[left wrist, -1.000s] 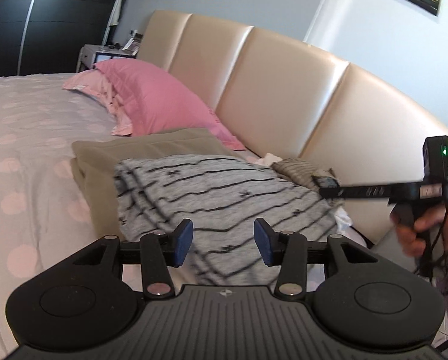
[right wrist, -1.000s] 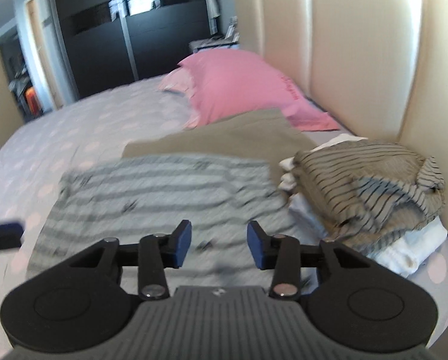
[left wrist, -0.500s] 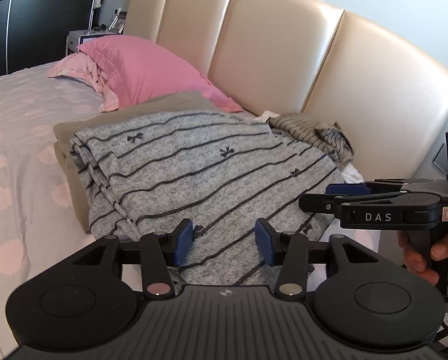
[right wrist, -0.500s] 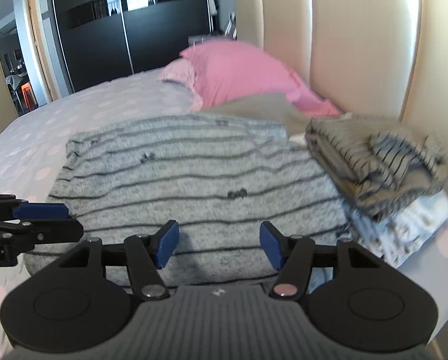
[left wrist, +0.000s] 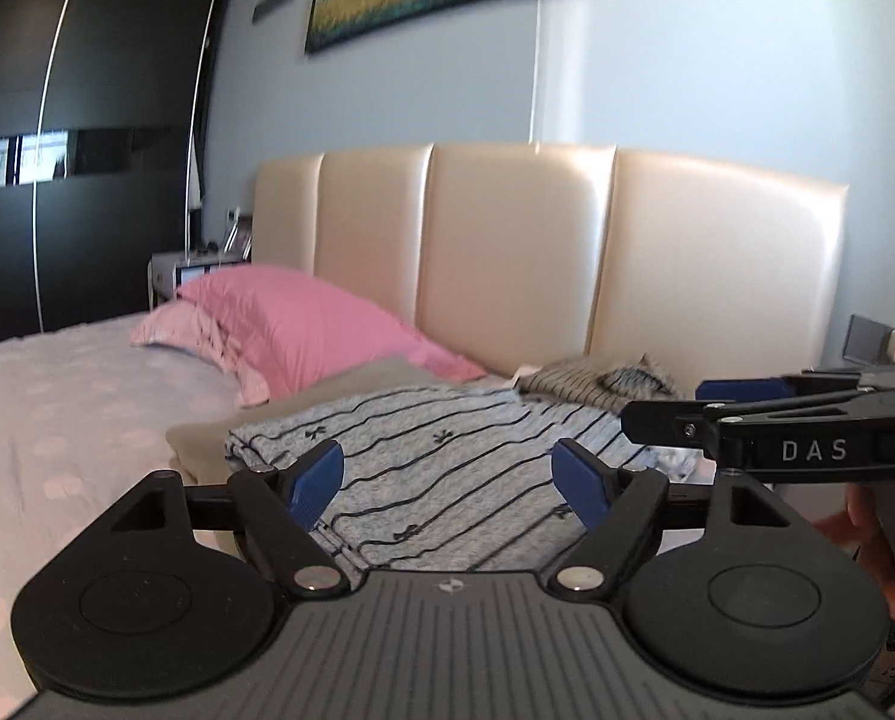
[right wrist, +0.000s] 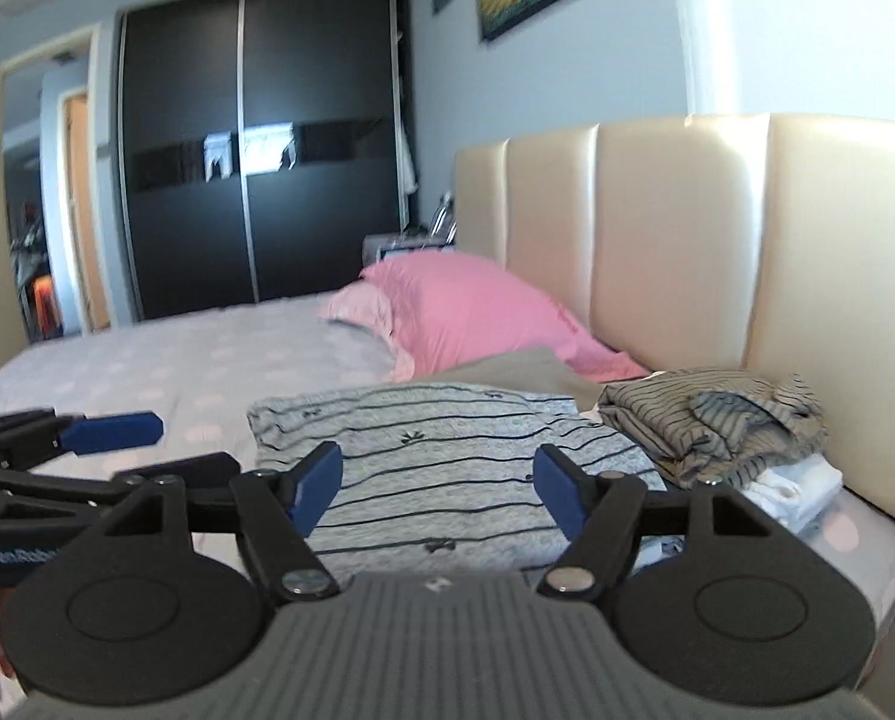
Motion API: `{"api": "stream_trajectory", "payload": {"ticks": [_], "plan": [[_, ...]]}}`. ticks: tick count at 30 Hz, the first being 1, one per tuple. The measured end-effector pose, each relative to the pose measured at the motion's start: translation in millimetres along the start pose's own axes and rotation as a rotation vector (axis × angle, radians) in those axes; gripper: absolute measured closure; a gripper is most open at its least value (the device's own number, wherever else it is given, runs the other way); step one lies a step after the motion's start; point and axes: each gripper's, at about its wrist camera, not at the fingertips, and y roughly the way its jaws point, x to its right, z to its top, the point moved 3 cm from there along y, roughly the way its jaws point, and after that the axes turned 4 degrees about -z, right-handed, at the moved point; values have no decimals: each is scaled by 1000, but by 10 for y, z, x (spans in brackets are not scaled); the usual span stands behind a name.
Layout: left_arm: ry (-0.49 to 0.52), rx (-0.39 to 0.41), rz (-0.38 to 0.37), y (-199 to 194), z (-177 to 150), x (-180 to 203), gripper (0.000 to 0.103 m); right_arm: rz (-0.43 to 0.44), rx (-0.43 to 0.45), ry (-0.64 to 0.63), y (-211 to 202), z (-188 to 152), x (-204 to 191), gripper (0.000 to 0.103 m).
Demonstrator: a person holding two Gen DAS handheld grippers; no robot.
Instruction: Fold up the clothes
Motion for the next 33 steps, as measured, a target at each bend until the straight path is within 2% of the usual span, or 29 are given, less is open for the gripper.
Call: {"api": "stream_trajectory", "payload": {"ticks": [3, 6, 10, 14, 19, 25, 33], "plan": [[3, 42, 43, -151, -32, 27, 27, -24, 36, 29, -228, -98, -63, 16], [39, 47, 103, -251, -55, 55, 27, -25, 19, 75, -340, -219, -106, 14], [68, 12, 159, -307, -80, 39, 27, -39, 12, 169, -426, -338, -107, 13], [34, -28, 192, -363, -113, -30, 27, -86, 39, 179, -515, -451, -174, 10], [3, -67, 215, -436, -211, -116, 27, -129, 19, 228, -517, -556, -179, 10], [-21, -80, 209, -537, -274, -123, 27, -180, 37, 213, -593, -590, -239, 10], [-7, -101, 221, -559, -293, -83, 27, -146, 37, 208, -612, -578, -318, 10]]}}
